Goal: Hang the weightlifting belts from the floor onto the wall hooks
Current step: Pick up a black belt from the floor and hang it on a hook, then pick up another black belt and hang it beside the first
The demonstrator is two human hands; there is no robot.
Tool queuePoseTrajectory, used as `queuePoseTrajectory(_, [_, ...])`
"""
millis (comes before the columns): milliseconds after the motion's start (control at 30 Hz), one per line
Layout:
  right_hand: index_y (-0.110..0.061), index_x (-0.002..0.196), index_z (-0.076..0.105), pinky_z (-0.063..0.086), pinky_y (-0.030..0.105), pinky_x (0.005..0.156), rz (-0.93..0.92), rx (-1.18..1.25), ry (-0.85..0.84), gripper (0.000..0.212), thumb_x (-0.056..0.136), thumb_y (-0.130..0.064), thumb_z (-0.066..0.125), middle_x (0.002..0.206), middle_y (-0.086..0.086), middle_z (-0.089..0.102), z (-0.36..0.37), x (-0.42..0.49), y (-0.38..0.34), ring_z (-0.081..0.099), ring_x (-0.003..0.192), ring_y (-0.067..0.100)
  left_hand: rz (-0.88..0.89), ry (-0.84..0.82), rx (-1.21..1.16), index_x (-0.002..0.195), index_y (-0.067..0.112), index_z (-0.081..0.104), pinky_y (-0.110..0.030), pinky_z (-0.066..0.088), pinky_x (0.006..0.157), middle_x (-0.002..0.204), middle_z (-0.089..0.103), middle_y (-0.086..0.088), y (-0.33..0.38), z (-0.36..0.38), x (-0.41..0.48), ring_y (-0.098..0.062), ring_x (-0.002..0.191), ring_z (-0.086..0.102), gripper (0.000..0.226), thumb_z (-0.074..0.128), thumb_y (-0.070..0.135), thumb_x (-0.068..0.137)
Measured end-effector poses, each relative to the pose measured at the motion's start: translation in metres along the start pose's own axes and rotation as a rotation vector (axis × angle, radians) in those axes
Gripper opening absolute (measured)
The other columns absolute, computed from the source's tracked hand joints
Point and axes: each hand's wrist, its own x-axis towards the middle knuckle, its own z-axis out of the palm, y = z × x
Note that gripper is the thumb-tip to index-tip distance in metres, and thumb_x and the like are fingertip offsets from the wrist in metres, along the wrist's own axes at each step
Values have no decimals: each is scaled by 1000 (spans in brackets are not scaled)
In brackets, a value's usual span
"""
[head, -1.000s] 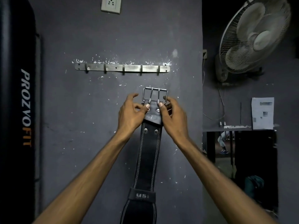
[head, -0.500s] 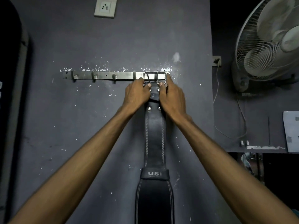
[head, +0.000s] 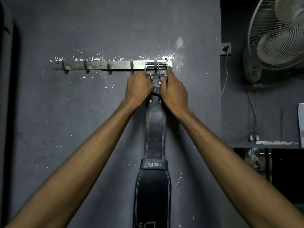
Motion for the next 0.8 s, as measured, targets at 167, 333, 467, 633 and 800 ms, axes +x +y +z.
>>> queuePoseTrajectory(167, [-18,152,37,46,39,85,82,26,10,52,105,-41,40,129,9,66,-7,-10,-8,63,114,34,40,-27,-37,90,7,62,-29,33,70,86,67,-13,-9,-13,-14,-28,77,56,29,48,29,102])
queuePoseTrajectory(333, [-12,142,48,46,37,87,97,1,79,48,103,-40,47,134,11,56,-17,-32,-28,60,116,30,54,-81,-77,120,9,67,-28,43,80,101,75,-7,-26,-37,-48,-25,96,68,35,61,33,95])
queuePoseTrajectory(467, [-11,136,52,48,38,91,125,9,84,46,98,-35,56,133,12,54,-22,-65,-51,58,117,30,53,-130,-83,125,14,65,-26,45,88,94,75,5,-41,-69,-87,-17,92,68,37,63,23,89])
queuePoseTrajectory(633, [-12,133,52,47,32,85,155,49,7,43,95,-30,62,132,10,53,-26,-137,-85,59,111,27,5,-229,-132,114,21,68,-28,53,83,89,73,12,-71,-102,-153,-9,74,60,29,63,23,85])
queuePoseTrajectory(800, [-16,132,53,53,34,82,226,85,-136,42,93,-30,63,133,5,51,-28,-223,-109,64,99,22,-54,-343,-161,113,23,67,-33,56,81,88,72,13,-93,-127,-230,-8,68,63,30,64,25,83])
